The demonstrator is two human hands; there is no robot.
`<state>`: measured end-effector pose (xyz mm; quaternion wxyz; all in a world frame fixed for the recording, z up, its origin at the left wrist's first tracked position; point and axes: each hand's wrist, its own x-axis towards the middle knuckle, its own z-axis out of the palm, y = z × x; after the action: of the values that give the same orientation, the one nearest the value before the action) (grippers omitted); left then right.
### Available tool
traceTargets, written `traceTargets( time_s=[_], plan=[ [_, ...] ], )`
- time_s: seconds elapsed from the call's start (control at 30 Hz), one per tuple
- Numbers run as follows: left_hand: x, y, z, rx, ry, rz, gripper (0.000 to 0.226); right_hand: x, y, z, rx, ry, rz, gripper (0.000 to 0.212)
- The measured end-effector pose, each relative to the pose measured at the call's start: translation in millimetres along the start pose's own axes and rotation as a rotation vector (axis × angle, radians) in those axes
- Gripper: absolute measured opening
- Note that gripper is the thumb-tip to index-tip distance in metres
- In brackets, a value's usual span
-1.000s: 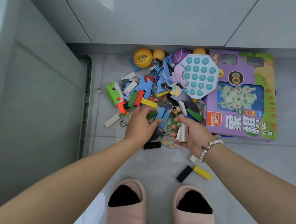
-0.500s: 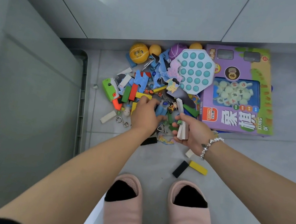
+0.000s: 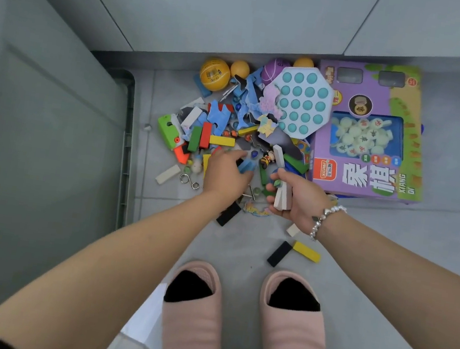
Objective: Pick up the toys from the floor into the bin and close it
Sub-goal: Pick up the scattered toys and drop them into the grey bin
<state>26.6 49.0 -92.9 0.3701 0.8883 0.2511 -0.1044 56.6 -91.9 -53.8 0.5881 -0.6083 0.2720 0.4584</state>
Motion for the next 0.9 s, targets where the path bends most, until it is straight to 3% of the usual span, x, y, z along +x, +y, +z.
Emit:
traceTargets(
  time_s=[0.1,0.27,0.43,0.63,0.77,0.9],
  plan=[
    [-4,9,-21,-0.161,-0.006,-0.112,0.028,-7,-3,11,-0.011,-0.005,-0.005,0.024],
    [-18,37,-79,-0.327,-0.158,-0.252,0.033,-29,-16,45,-0.077,-0.084,-0.059,0.024],
    [-48,68,-152,-0.723,-0.234,-0.381,0.028,-69,-51,76,-0.156,-0.157,-0.173,0.022],
    [-107,70,-226,-0.689,0.0,-0.152,0.026,-132,-94,115,-0.198,-0.201,-0.275,0.023],
    [-153,55,-262,-0.79,0.197,-0.146,0.012,-169,-96,156,-0.233,-0.323,-0.323,0.023],
    [-194,32,-285,-0.81,0.433,-0.189,0.021,-199,-83,206,-0.282,-0.454,-0.313,0.023]
  ],
)
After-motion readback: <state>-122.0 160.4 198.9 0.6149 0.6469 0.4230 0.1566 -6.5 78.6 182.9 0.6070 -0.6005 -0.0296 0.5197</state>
